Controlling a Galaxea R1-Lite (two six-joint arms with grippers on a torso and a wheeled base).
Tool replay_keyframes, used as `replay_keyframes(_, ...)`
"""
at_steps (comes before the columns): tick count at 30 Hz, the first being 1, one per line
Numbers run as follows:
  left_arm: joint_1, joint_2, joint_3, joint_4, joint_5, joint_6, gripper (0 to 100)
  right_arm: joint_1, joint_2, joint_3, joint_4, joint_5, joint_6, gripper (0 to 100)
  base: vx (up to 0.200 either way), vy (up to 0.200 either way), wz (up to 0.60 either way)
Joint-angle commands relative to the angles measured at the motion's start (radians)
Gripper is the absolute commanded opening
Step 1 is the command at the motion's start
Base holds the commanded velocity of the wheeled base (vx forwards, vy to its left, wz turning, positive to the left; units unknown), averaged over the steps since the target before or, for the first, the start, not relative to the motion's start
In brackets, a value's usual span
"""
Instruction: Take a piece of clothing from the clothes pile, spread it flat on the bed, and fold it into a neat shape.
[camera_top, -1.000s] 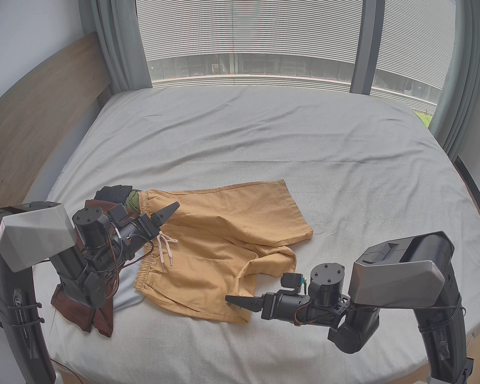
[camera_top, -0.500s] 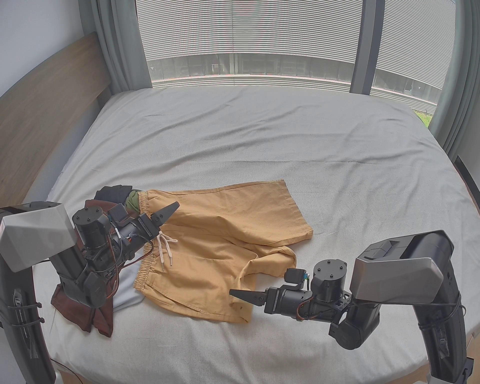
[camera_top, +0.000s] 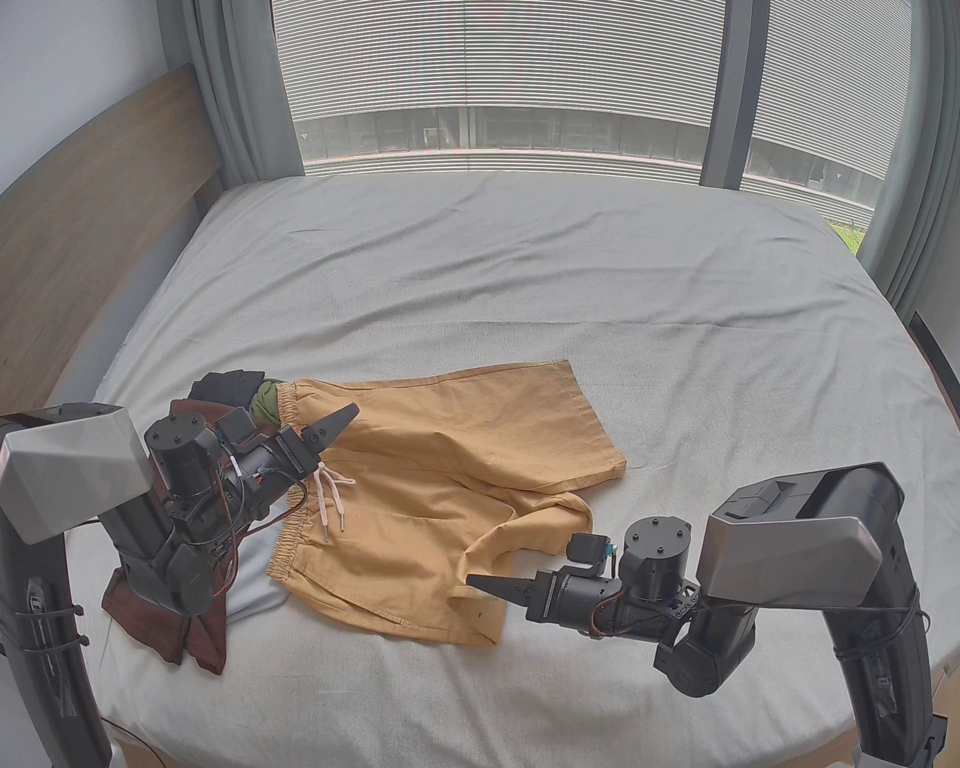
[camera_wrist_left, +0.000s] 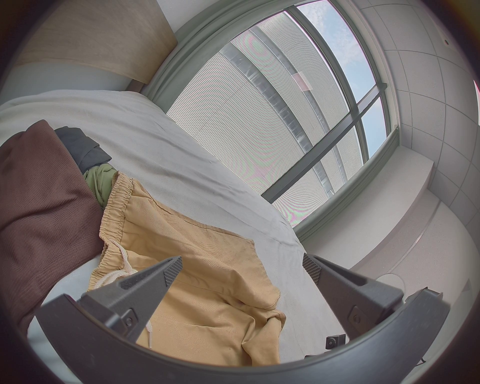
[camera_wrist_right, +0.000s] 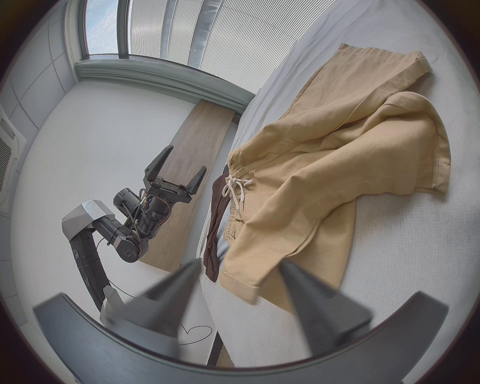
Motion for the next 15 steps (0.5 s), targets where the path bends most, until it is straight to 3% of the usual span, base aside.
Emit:
replay_keyframes(1,-0.002,0.000,0.000,-0.002,0.000,-0.001,100,-0.002,0.006,-0.001,-0.001,-0.001,0.000,0,0.000,0.000,0.00)
replay_keyframes(15,0.000,-0.001,0.000,-0.002,0.000,-0.001,100,-0.029,-0.010,0.033,-0.001,-0.001,-0.004,0,0.000,0.000,0.00)
